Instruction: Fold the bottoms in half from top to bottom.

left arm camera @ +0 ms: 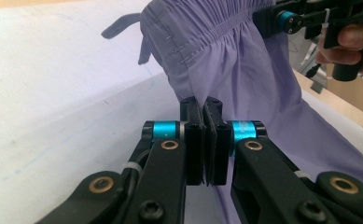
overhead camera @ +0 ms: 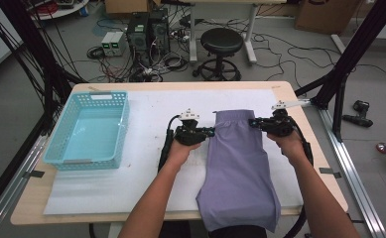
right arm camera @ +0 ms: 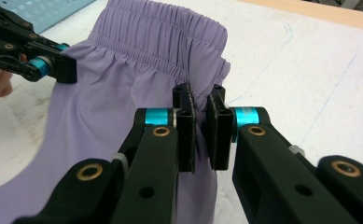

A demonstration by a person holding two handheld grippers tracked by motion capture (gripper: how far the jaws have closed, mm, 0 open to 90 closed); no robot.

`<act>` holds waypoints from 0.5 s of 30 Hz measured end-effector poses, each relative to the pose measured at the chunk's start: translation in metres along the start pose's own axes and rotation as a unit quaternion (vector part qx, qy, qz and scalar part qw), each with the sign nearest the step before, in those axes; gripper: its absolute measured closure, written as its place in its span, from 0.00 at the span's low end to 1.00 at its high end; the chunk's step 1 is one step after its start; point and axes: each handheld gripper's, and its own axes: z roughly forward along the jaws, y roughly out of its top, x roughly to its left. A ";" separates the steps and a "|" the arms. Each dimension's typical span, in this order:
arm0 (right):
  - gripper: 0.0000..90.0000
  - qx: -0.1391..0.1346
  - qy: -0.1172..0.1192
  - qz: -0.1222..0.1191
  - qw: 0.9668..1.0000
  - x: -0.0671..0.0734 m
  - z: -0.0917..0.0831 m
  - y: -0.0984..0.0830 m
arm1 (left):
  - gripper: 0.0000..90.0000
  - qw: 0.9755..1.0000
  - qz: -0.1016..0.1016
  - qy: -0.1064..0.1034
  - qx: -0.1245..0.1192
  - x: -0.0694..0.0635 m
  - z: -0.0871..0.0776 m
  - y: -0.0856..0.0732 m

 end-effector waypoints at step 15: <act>0.94 -0.034 0.033 -0.017 0.999 0.033 -0.036 -0.034 | 0.93 0.999 0.021 -0.039 -0.012 -0.035 -0.029 -0.028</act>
